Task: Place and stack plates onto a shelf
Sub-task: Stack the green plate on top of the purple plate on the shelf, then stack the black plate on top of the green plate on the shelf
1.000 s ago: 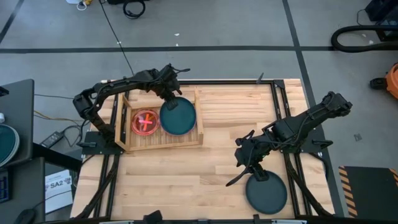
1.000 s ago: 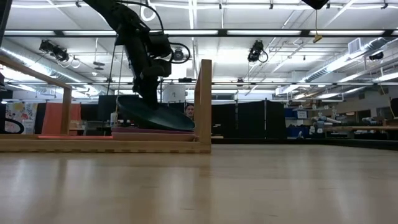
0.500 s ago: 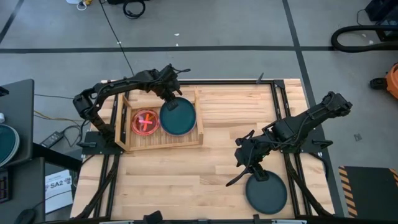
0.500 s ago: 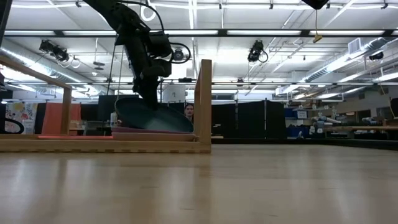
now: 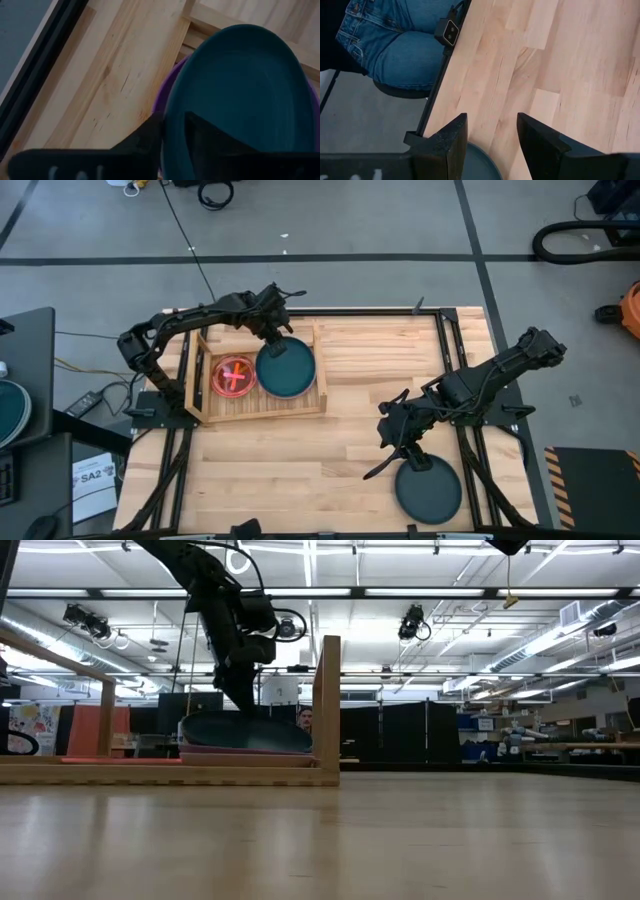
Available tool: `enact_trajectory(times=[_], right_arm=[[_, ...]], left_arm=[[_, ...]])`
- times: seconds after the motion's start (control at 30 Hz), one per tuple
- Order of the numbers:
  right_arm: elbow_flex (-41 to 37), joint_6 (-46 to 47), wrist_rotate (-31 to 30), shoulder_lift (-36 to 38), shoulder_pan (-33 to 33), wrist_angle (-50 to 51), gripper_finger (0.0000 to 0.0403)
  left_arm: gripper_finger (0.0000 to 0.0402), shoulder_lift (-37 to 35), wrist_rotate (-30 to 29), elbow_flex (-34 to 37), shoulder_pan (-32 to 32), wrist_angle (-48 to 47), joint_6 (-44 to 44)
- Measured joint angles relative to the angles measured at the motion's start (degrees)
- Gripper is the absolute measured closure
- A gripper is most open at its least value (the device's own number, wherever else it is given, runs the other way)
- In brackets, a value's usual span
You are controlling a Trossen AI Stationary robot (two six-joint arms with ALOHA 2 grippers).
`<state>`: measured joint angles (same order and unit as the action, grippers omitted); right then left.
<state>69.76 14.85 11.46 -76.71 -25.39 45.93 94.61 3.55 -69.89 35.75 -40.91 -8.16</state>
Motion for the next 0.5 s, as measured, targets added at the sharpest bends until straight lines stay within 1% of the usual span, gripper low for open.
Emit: enact_trajectory(times=[0.3,0.5], right_arm=[[0.0,0.0,0.0,0.0,0.0,0.01,0.0225],[0.0,0.0,0.0,0.0,0.0,0.01,0.0225]], left_arm=[[0.0246,0.0,-0.07,0.0,0.0,0.0,0.0],[0.0219,0.0,-0.07,0.0,0.0,0.0,0.0]])
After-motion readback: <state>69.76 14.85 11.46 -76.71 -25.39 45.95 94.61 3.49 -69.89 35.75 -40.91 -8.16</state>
